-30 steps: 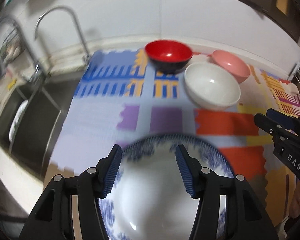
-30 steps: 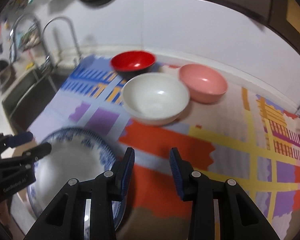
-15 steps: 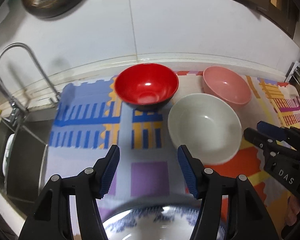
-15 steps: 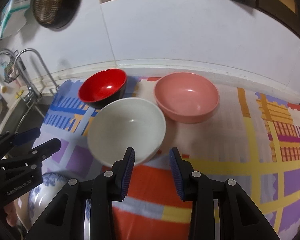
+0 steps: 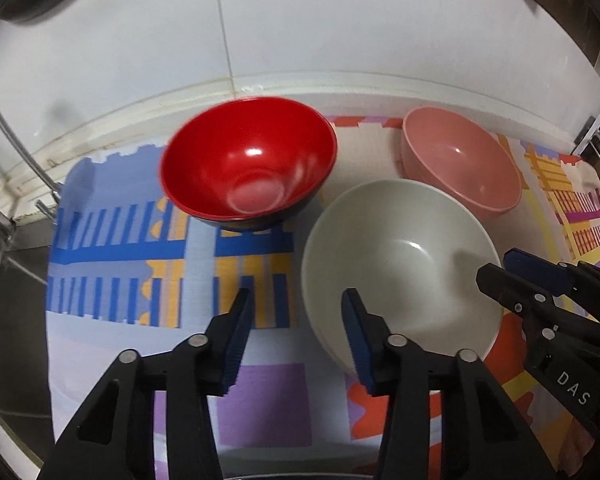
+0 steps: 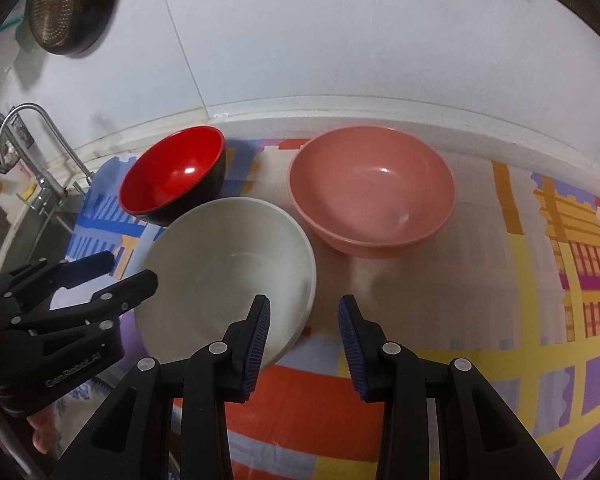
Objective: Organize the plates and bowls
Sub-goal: 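Close the left gripper on the white bowl rim, then lift the white bowl with the left gripper and carry it to the plate stack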
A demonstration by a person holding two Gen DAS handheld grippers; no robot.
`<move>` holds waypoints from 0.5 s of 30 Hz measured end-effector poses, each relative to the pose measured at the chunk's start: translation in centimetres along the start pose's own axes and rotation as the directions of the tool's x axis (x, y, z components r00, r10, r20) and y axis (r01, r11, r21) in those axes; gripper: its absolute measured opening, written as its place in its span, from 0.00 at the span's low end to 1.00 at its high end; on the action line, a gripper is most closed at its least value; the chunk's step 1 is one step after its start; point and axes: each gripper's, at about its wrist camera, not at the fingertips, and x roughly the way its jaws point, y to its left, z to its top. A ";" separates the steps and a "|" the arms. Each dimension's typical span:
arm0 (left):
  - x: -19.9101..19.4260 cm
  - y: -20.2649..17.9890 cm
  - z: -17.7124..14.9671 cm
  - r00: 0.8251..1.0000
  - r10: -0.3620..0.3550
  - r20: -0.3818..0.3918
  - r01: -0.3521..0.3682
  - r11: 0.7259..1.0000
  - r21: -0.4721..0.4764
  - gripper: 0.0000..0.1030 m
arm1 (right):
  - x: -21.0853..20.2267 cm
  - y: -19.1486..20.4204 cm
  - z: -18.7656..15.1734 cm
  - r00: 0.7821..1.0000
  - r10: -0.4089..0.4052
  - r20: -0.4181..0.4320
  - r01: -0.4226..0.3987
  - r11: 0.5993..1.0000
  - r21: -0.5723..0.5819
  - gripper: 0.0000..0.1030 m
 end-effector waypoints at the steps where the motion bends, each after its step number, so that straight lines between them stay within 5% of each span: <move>1: 0.4 -0.1 0.1 1.000 -0.010 -0.010 0.010 1.000 -0.001 0.38 | 0.2 -0.1 0.0 1.000 0.001 -0.005 -0.001 1.000 0.002 0.33; 8: 1.4 -0.4 0.3 0.998 -0.047 -0.043 0.047 0.999 -0.011 0.15 | 1.0 -0.1 0.0 0.999 0.017 -0.028 -0.016 1.000 0.008 0.15; 15: 1.2 -0.9 0.4 0.999 -0.028 -0.046 0.028 1.000 -0.008 0.13 | 1.0 0.1 0.0 1.000 0.010 -0.029 -0.010 1.000 0.015 0.12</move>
